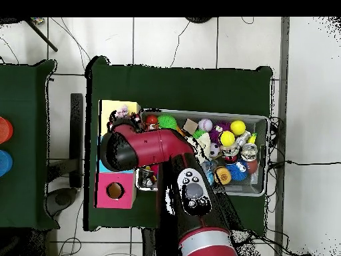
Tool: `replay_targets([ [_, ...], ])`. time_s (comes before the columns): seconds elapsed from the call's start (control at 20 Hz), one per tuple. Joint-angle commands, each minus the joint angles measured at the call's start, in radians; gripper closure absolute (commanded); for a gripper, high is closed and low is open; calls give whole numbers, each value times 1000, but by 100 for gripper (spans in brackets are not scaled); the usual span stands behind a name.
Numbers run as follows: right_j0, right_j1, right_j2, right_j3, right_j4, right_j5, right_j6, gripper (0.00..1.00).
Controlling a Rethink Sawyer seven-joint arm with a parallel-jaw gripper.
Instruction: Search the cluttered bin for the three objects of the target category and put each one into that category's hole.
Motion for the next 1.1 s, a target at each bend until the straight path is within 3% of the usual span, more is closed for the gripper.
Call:
replay_targets([
  [0.05,-29,62,-3,-10,8,114,91,0],
  [0.5,-25,51,-1,-3,15,126,95,0],
  [0.9,-26,-67,42,66,83,229,106,0],
  [1.1,-25,-92,48,79,97,244,102,0],
])
